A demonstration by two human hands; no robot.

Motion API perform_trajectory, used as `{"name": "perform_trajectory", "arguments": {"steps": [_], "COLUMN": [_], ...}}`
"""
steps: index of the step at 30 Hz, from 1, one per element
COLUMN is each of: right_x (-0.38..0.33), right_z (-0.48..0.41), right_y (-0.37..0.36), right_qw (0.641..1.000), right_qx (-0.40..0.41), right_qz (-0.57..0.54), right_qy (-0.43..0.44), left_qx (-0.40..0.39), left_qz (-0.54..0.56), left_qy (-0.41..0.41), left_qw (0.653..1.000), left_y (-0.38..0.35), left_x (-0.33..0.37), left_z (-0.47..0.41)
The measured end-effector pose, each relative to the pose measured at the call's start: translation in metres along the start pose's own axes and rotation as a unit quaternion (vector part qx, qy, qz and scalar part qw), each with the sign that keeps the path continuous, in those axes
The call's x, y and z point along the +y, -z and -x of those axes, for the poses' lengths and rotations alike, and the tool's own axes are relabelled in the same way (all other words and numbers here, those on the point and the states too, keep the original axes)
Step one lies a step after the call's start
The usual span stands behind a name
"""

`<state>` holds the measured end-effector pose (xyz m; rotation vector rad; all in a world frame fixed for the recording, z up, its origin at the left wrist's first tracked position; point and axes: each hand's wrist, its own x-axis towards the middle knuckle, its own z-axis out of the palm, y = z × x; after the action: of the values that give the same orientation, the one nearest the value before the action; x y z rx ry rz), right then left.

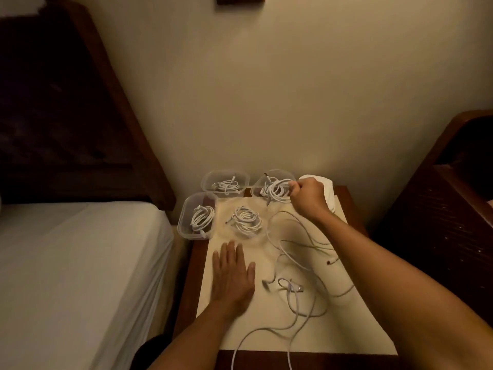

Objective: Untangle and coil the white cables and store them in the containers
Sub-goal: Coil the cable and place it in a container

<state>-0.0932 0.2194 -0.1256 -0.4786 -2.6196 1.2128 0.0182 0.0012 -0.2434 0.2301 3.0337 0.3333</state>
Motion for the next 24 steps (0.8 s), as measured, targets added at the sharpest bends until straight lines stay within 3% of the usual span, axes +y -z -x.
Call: {"name": "perform_trajectory", "arguments": {"steps": [8, 16, 24], "right_x": [0.001, 0.01, 0.019], "right_z": [-0.081, -0.106, -0.104], "right_y": [-0.053, -0.071, -0.083], "right_qw": [0.996, 0.988, 0.938], "right_qx": [-0.052, -0.073, -0.104], "right_qz": [0.067, 0.138, 0.324], "right_qy": [-0.007, 0.015, 0.071], "left_qx": [-0.012, -0.004, -0.006], "left_qz": [-0.011, -0.019, -0.024], "left_qy": [-0.032, -0.039, -0.032], "left_qw": [0.999, 0.999, 0.999], "left_y": [-0.012, -0.018, -0.017], "left_x": [-0.006, -0.009, -0.008], "left_z": [-0.011, -0.013, -0.014]}}
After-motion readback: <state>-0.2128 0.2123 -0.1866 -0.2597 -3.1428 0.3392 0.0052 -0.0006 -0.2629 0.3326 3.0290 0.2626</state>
